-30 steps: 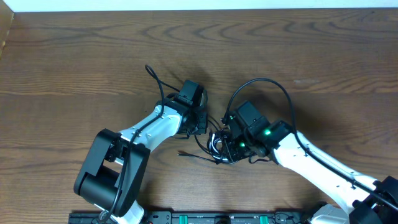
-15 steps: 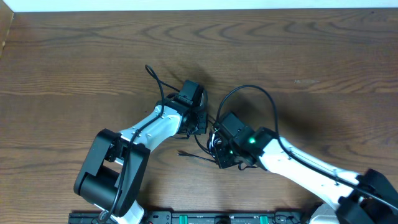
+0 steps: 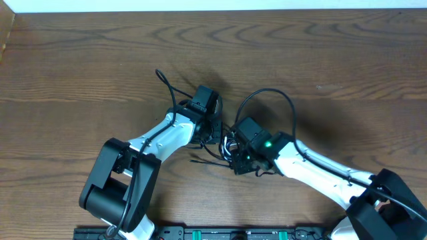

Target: Untangle cables

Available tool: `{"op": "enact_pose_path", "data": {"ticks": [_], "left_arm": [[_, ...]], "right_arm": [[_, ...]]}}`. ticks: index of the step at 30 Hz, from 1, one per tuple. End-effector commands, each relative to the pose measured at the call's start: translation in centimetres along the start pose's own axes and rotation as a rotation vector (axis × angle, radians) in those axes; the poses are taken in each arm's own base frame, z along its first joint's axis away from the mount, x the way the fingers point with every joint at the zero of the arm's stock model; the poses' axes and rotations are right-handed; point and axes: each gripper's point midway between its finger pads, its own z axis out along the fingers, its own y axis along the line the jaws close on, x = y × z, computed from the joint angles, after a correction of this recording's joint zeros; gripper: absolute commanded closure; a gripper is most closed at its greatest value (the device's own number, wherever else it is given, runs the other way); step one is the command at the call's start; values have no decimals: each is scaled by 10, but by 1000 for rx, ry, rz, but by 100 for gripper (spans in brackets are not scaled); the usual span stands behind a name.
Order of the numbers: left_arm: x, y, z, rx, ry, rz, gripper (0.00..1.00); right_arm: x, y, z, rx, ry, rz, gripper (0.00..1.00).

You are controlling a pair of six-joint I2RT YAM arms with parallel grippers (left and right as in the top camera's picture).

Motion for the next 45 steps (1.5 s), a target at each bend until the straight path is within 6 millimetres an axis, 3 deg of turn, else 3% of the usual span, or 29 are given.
{"op": "enact_pose_path", "data": {"ticks": [1,3,6,9,16,18,21,27,31,35,36,37,41,45], "left_arm": [[15,6,10,9,65,-6,91],[16,-3,7,61,74,-5,91],[14,-22,-6,151,66,9,91],[4,-37,-29,212,8,32,90],[-14,-61,-102,293,-196,93,91],[-13,-62,-111,299,-209,87,91],[-5,-59,-111,288,-181,73,91],[20,-44,-92,237,-55,28,91],[35,-36,-83,210,10,6,91],[38,-35,-82,206,21,2,91],[38,-35,-82,206,21,2,90],[38,-35,-82,206,20,2,91],[37,-34,-82,197,19,-21,91],[36,-26,-80,154,10,-80,90]], "right_arm": [[-7,-6,-7,-28,-15,5,99],[-10,-9,-8,-34,-19,20,99],[-14,3,-12,-134,-12,-20,99],[-19,8,-16,-207,-11,-10,99],[-27,-6,-20,-208,-22,4,99],[-27,-6,-20,-206,-26,-10,99],[-27,-8,-19,-195,-27,-12,99],[-32,-7,-23,-230,-35,20,99],[-43,6,-45,-427,-36,68,99],[-52,-2,-55,-479,-54,108,99],[-54,-5,-55,-466,-64,105,94],[-56,-11,-53,-437,-77,100,78],[-59,-34,-43,-289,-107,146,38],[-63,-59,-35,-124,-147,258,27]]}}
